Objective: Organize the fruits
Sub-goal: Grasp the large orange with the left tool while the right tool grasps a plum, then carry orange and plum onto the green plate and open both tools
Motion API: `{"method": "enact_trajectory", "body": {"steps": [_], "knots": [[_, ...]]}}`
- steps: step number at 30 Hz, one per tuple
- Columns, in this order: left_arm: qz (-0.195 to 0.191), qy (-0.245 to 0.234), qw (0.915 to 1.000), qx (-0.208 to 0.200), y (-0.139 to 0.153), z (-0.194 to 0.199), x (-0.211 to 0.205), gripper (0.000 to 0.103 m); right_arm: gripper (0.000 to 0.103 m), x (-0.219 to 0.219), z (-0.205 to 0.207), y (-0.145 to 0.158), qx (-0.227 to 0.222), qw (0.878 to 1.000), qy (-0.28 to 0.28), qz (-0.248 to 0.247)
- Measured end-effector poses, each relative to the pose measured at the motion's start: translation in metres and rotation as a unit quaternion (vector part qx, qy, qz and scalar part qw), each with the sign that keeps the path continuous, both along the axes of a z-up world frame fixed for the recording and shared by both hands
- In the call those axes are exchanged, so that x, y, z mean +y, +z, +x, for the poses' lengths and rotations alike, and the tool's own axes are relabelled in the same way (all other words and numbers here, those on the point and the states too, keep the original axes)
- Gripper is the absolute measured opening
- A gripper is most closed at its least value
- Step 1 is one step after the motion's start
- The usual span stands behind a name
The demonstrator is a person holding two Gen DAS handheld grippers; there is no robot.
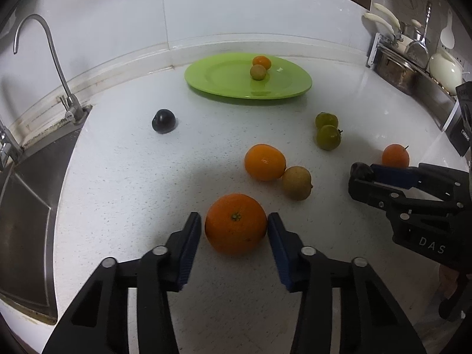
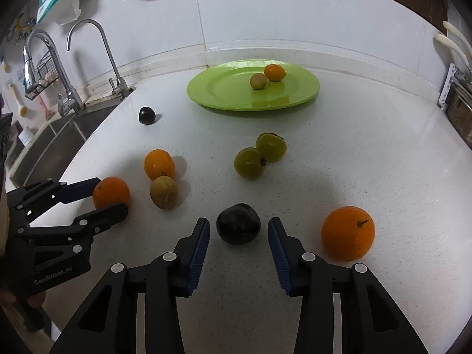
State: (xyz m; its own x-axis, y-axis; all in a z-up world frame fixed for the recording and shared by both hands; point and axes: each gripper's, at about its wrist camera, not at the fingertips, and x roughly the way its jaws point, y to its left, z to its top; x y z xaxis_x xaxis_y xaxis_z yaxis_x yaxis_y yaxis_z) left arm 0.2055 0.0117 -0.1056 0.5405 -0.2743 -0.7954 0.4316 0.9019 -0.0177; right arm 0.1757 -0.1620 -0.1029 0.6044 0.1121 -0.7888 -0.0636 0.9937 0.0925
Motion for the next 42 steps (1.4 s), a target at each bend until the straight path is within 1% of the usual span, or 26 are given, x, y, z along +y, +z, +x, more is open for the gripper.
{"method": "enact_trajectory", "body": {"steps": [2, 5, 11, 15, 31, 34, 39, 42], "knots": [[0.000, -0.001, 1.0000, 0.003, -0.001, 0.000, -0.001, 0.041, 0.036, 0.000, 0.001, -0.002, 0.002, 1.000, 0.002, 0.000], [0.001, -0.002, 1.0000, 0.000, -0.001, 0.000, -0.001, 0.041, 0.033, 0.000, 0.002, -0.004, 0.004, 1.000, 0.003, 0.002], [0.003, -0.002, 1.0000, 0.000, 0.000, -0.004, 0.001, 0.041, 0.033, 0.001, 0.000, -0.004, 0.000, 1.000, 0.004, -0.001], [-0.001, -0.002, 1.0000, -0.006, 0.006, -0.009, 0.005, 0.041, 0.033, 0.005, -0.002, 0.001, -0.007, 1.000, 0.009, -0.001], [-0.010, 0.011, 0.9989, -0.044, 0.049, -0.029, 0.018, 0.041, 0.033, 0.024, -0.017, 0.045, -0.058, 0.998, 0.039, 0.007], [-0.014, 0.015, 0.9979, -0.062, 0.062, -0.034, 0.020, 0.041, 0.033, 0.026, -0.019, 0.054, -0.066, 0.997, 0.041, 0.009], [-0.021, 0.009, 0.9953, -0.094, 0.086, -0.038, 0.020, 0.041, 0.033, 0.025, -0.022, 0.071, -0.086, 0.995, 0.044, 0.019], [-0.029, 0.005, 0.9944, -0.102, 0.095, -0.036, 0.019, 0.041, 0.033, 0.024, -0.021, 0.085, -0.103, 0.993, 0.044, 0.029]]}}
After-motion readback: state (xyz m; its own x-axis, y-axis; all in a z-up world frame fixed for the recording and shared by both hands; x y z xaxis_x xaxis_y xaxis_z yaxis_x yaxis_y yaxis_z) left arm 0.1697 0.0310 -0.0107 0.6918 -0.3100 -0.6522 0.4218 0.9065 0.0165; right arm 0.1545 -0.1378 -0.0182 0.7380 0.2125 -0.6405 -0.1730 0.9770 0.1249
